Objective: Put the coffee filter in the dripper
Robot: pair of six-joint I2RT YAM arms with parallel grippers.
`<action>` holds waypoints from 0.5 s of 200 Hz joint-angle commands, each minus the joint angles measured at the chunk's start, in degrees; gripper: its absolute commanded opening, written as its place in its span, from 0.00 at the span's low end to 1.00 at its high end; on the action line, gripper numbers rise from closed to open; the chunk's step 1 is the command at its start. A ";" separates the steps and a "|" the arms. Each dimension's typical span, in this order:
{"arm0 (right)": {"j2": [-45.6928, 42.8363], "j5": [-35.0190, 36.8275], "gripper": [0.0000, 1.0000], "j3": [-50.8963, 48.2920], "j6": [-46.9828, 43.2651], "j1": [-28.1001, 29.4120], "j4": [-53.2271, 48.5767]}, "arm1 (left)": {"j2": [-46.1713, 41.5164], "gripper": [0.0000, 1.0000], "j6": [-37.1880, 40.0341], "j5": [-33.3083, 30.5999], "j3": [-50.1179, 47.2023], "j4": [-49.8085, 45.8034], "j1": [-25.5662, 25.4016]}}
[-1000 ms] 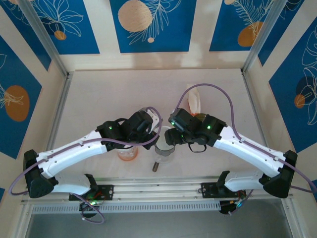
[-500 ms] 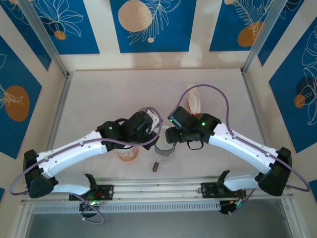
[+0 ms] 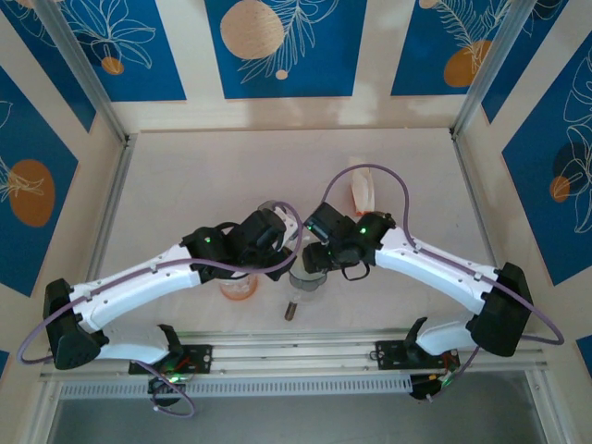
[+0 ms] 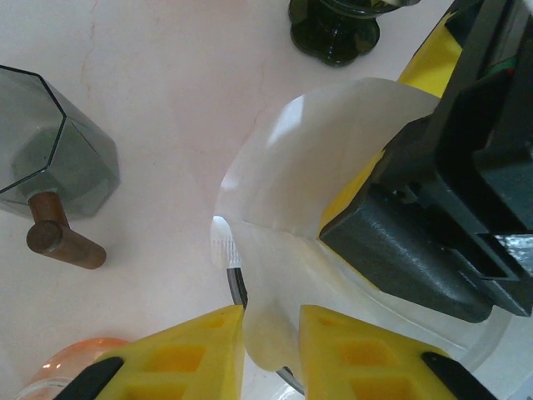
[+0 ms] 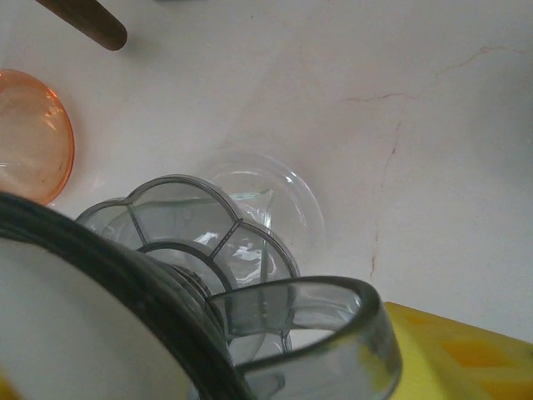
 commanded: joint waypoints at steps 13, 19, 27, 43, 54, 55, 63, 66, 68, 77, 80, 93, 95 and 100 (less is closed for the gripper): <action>1.54 -0.98 0.65 -1.23 -0.20 0.55 0.59 | -0.59 0.25 -0.06 -0.44 -0.82 0.70 -0.11; 1.72 -0.83 0.65 -1.25 -0.12 0.57 0.59 | -0.59 0.25 -0.13 -0.36 -0.79 0.81 -0.11; 1.84 -0.78 0.65 -1.41 0.02 0.67 0.60 | -0.74 0.25 -0.18 -0.29 -0.90 0.87 -0.11; 2.10 -0.85 0.65 -1.94 0.41 0.77 0.86 | -0.68 0.25 -0.35 -0.28 -1.11 0.97 0.06; 2.17 -0.93 0.65 -2.28 0.68 0.85 1.15 | -0.84 0.25 -0.41 -0.18 -1.17 1.02 0.00; 2.20 -0.94 0.65 -2.29 0.72 0.85 1.18 | -0.85 0.25 -0.40 -0.18 -1.18 1.04 -0.01; 2.27 -0.96 0.65 -2.47 0.85 0.92 1.27 | -1.11 0.27 -0.53 -0.18 -1.21 1.14 -0.01; 2.28 -1.01 0.66 -2.55 0.90 0.95 1.36 | -1.32 0.27 -0.57 -0.24 -1.27 1.22 0.00; 2.28 -0.94 0.66 -2.56 0.93 0.99 1.38 | -1.37 0.28 -0.62 -0.30 -1.39 1.27 0.01; 2.38 -0.94 0.65 -2.57 1.03 1.01 1.39 | -2.16 0.32 -0.90 -0.57 -1.78 1.80 -0.02; 2.40 -0.89 0.65 -2.52 1.04 1.03 1.39 | -2.53 0.33 -1.00 -0.68 -1.92 2.08 -0.02; 2.38 -0.76 0.65 -2.40 1.13 1.08 1.45 | -4.27 0.38 -1.44 -0.88 -2.95 3.46 0.24; 2.40 -0.72 0.65 -2.39 1.16 1.07 1.47 | -4.52 0.38 -1.54 -0.88 -3.11 3.63 0.24; 2.35 -0.73 0.66 -2.33 1.12 1.11 1.42 | -5.17 0.40 -1.75 -0.93 -3.59 4.29 0.31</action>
